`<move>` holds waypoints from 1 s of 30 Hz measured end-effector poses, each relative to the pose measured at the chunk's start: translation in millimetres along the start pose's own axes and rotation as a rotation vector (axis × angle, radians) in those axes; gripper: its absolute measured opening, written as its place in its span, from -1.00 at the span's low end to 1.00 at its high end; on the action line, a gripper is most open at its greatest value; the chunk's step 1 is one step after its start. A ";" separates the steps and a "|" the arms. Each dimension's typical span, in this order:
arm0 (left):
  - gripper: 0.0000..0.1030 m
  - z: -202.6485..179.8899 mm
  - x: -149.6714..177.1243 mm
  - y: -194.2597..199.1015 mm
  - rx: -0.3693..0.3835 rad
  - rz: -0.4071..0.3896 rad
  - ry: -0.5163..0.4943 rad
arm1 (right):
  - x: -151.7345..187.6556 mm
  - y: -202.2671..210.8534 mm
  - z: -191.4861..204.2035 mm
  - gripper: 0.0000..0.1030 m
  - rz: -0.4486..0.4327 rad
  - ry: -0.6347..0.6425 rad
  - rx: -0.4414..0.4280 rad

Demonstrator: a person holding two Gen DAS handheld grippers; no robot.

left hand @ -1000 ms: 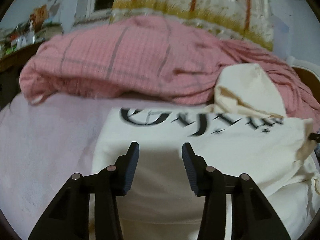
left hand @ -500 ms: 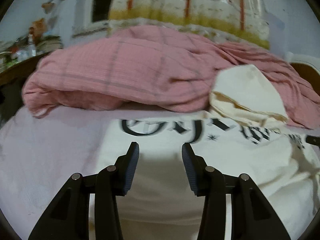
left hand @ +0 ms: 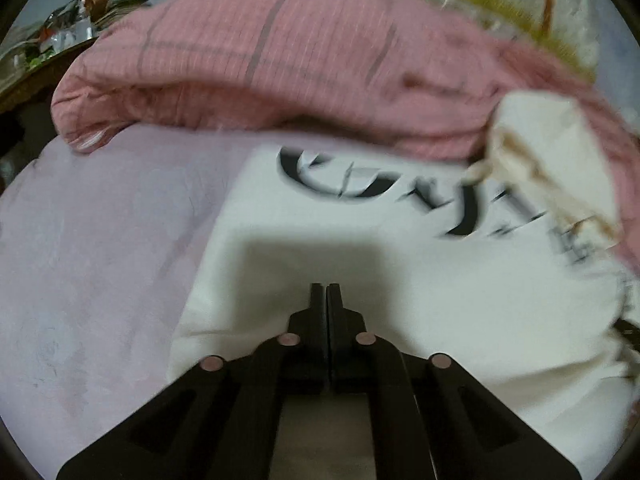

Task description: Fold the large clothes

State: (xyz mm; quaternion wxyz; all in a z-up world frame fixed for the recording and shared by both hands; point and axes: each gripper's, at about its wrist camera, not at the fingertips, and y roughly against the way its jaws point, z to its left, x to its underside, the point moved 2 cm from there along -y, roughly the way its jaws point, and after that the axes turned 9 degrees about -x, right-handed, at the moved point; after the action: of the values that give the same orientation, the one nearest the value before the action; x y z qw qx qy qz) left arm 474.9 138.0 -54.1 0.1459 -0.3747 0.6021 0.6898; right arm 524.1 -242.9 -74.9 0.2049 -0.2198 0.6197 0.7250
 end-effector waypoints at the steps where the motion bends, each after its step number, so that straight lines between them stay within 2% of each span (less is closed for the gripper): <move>1: -0.95 -0.8 -6.3 15.4 0.016 -0.057 -0.015 | -1.3 3.9 -3.7 0.05 -0.003 -0.039 -0.021; 3: -0.95 -12.0 -16.3 52.2 0.043 -0.176 -0.073 | -6.5 19.6 -10.5 0.05 -0.048 -0.106 -0.093; 6: -0.95 -35.4 -25.8 92.6 0.163 -0.219 -0.129 | -14.9 44.4 -10.2 0.05 -0.136 -0.086 -0.094; 8: -0.95 -63.3 -35.2 93.9 0.204 -0.171 -0.171 | -17.9 54.4 -9.7 0.05 -0.175 -0.057 -0.085; 11: -0.93 -111.9 -50.7 64.4 0.243 -0.055 -0.203 | -24.2 56.6 -11.9 0.05 -0.193 -0.042 -0.100; 14: -0.93 -147.5 -49.0 18.7 0.199 0.027 -0.237 | -27.0 61.1 -26.7 0.03 -0.197 -0.073 -0.125; 15: -0.92 -152.0 -45.6 2.5 0.157 0.051 -0.242 | -27.1 64.8 -30.6 0.03 -0.211 -0.086 -0.126; 18: -0.94 -139.4 -31.4 -37.8 -0.010 0.081 -0.220 | -28.8 70.2 -42.8 0.03 -0.231 -0.100 -0.114; 19: -0.94 -130.4 -27.4 -43.9 -0.022 0.063 -0.204 | -29.9 67.7 -43.6 0.03 -0.222 -0.103 -0.122; 22: -0.94 -112.0 -32.8 -56.4 0.067 0.105 -0.113 | -31.3 57.1 -39.8 0.03 -0.183 -0.109 -0.152; 27: -0.99 -118.0 -33.5 -47.6 0.066 0.051 -0.163 | -34.0 52.1 2.1 0.03 -0.173 0.015 -0.155; 29: -0.67 -121.3 -35.7 -40.7 0.090 0.023 -0.177 | -38.8 45.8 15.2 -0.03 -0.161 0.026 -0.156; 30: -0.21 -121.7 -36.9 -37.3 0.083 0.005 -0.180 | -42.9 37.5 21.1 -0.09 -0.136 0.021 -0.172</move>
State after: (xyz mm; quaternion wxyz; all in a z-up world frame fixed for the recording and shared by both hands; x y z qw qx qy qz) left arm 565.7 41.5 -54.7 0.2133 -0.3034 0.6156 0.6954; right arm 536.6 -228.7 -17.1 0.2272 -0.2857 0.5409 0.7578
